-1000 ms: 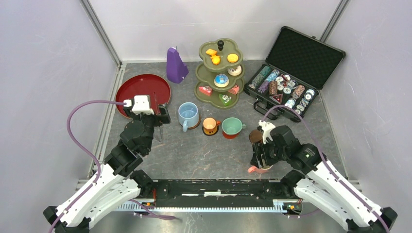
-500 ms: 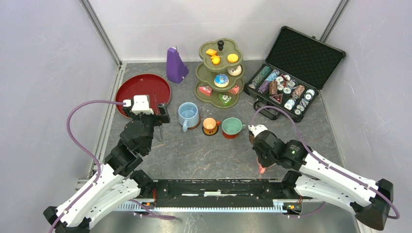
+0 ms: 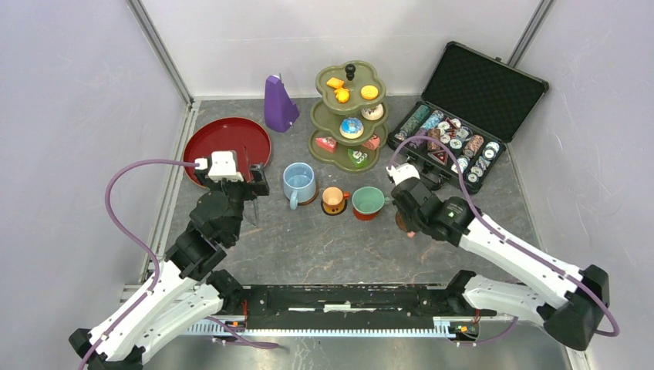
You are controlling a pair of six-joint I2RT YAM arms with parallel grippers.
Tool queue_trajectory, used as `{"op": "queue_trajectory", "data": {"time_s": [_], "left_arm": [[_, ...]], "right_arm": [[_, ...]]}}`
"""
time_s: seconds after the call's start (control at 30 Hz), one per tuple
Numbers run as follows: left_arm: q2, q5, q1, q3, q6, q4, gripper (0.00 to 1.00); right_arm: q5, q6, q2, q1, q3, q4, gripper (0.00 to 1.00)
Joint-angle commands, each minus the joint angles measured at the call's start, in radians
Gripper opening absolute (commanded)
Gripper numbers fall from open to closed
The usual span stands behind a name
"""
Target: Serve the afternoon tea
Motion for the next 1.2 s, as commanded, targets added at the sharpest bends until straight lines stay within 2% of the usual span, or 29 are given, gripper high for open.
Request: {"op": "queue_trajectory", "data": {"time_s": [0.0,0.3,0.5,0.93,0.97,1.07,1.13,1.17], "left_arm": [[-0.02,0.008,0.007,0.008,-0.015,0.022,1.0],[-0.031,0.001,0.008,0.006,-0.009,0.025,1.0],[-0.033,-0.003,0.008,0.004,-0.007,0.025,1.0],[-0.025,0.001,0.009,0.005,-0.008,0.027,1.0],[-0.022,0.0,0.01,0.004,-0.008,0.027,1.0],[-0.021,0.0,0.01,0.004,-0.007,0.028,1.0],[-0.019,0.0,0.01,0.004,-0.008,0.03,1.0],[-0.016,0.002,0.01,0.006,-0.009,0.03,1.0]], "right_arm": [[0.003,-0.13,0.041,-0.092,0.023,0.161,0.0],[-0.101,-0.196,0.127,-0.153,-0.008,0.288,0.0],[-0.125,-0.206,0.177,-0.167,-0.025,0.305,0.0],[-0.179,-0.194,0.172,-0.188,-0.118,0.359,0.0],[-0.178,-0.196,0.172,-0.188,-0.117,0.359,0.02],[-0.173,-0.202,0.169,-0.188,-0.082,0.325,0.18],[-0.172,-0.207,0.151,-0.188,-0.051,0.298,0.38],[-0.174,-0.209,0.139,-0.188,-0.037,0.284,0.44]]}}
